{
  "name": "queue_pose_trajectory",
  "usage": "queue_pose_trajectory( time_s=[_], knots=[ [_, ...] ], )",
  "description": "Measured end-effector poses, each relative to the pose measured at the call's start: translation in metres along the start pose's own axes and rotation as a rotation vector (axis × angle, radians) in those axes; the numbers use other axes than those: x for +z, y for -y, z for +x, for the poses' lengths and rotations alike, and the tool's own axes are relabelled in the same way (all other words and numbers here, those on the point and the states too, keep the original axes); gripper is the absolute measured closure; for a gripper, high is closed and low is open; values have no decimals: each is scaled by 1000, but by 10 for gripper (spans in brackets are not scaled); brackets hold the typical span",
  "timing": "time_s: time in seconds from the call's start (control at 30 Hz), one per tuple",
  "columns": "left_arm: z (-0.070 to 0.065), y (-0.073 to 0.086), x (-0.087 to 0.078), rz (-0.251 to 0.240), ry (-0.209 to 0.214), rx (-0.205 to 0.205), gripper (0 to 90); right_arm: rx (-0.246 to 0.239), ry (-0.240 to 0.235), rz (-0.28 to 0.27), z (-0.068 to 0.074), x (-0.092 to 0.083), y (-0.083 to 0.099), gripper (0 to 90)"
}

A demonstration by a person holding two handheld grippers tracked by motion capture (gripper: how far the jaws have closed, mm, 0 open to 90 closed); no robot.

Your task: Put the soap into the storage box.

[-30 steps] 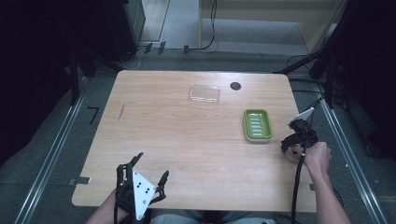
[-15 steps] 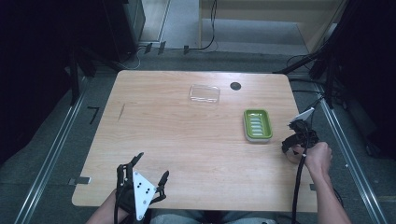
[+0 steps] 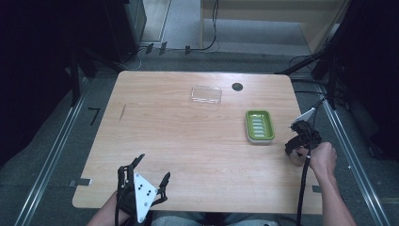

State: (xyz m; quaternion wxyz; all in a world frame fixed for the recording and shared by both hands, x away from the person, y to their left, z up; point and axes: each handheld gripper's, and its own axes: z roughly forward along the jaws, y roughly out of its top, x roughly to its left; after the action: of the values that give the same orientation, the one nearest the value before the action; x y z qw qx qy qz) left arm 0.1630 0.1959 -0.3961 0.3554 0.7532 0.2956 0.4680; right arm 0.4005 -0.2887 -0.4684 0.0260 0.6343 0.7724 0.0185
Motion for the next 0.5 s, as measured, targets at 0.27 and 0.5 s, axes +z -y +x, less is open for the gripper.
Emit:
queue_pose_trajectory(
  time_s=[0.27,0.5],
  knots=[
    [0,0,0,0,0,2,140,-22,-6,5,2,-7,-1,330],
    [0,0,0,0,-1,1,140,-35,-6,-2,4,-13,-1,333]
  ],
)
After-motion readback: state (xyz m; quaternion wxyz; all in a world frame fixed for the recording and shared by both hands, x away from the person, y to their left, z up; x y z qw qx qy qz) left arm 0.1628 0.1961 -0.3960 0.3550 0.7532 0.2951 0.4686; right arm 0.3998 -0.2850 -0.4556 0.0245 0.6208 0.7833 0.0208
